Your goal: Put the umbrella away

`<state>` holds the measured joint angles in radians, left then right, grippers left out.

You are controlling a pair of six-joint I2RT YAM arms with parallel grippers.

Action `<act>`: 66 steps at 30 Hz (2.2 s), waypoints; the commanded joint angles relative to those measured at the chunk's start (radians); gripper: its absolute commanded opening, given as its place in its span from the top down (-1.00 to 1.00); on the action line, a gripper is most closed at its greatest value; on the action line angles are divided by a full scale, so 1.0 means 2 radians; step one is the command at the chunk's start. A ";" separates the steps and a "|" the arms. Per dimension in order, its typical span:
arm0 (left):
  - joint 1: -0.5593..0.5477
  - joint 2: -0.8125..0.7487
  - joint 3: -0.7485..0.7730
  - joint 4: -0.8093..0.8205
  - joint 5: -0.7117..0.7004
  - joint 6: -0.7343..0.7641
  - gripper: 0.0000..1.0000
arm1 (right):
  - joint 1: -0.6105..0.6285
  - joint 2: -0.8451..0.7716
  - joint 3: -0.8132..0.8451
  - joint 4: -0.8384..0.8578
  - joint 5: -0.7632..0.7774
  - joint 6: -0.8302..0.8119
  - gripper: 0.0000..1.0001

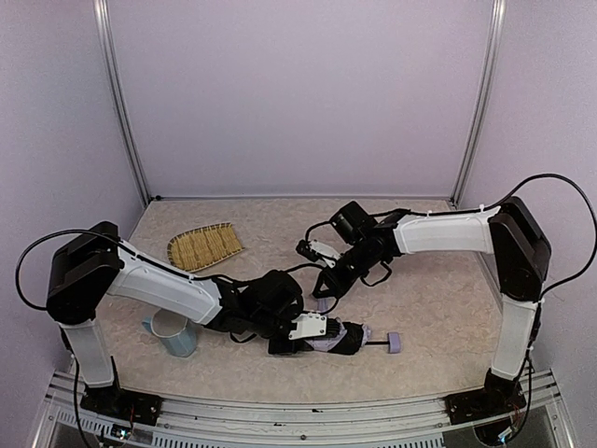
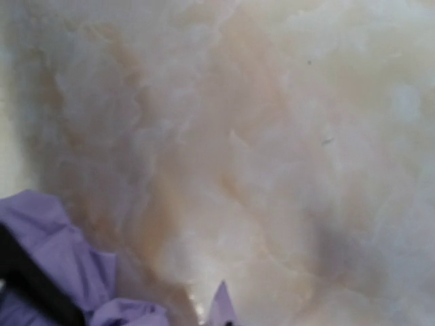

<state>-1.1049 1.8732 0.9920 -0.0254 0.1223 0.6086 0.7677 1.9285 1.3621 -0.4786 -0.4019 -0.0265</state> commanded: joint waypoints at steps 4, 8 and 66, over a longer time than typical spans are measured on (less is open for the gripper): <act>0.020 0.060 0.001 -0.093 0.061 -0.056 0.89 | -0.016 -0.111 -0.073 0.111 -0.087 0.071 1.00; 0.052 0.077 0.010 -0.078 0.079 -0.096 0.90 | -0.014 -0.158 -0.170 0.232 -0.155 0.165 1.00; 0.029 0.092 0.010 -0.037 -0.047 -0.085 1.00 | 0.057 -0.377 -0.389 0.215 -0.087 0.152 0.47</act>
<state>-1.0431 1.9797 1.0889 0.0494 0.1261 0.4160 1.0073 1.2694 0.5571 -0.0116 -0.4206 0.3416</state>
